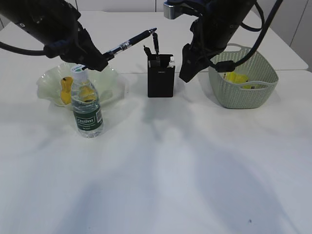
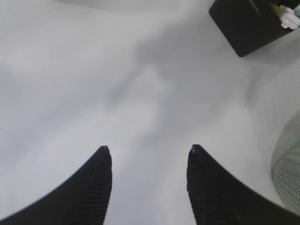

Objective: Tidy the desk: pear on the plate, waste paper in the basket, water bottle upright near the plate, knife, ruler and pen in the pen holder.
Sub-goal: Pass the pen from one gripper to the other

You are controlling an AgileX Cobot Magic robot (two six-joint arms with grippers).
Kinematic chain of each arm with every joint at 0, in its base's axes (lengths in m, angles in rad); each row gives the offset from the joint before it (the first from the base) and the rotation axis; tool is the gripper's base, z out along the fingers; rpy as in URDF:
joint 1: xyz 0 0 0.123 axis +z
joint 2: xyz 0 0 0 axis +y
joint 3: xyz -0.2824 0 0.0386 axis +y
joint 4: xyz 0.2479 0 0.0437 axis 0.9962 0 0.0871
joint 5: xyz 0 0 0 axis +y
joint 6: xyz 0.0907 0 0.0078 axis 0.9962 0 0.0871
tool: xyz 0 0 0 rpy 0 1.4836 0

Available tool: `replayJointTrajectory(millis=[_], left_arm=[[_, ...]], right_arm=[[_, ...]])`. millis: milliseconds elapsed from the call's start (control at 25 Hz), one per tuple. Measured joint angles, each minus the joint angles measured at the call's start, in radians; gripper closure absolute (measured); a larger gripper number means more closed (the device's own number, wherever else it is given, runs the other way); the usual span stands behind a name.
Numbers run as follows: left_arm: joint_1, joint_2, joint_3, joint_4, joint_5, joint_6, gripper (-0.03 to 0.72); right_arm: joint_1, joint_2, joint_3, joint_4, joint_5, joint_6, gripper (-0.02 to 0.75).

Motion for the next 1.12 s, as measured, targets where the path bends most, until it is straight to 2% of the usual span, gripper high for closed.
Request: replayJointTrajectory(millis=[720,1120], left_arm=[[0.014,0.0,0.0,-0.002,-0.055,0.002,0.591],[0.073,0.0,0.0,-0.05,-0.076,0.002,0.591]], right_arm=[[0.0,0.0,0.0,0.052,0.0,-0.008,0.351],[0.0,-0.023,0.0,0.06,0.0,-0.262,0.351]])
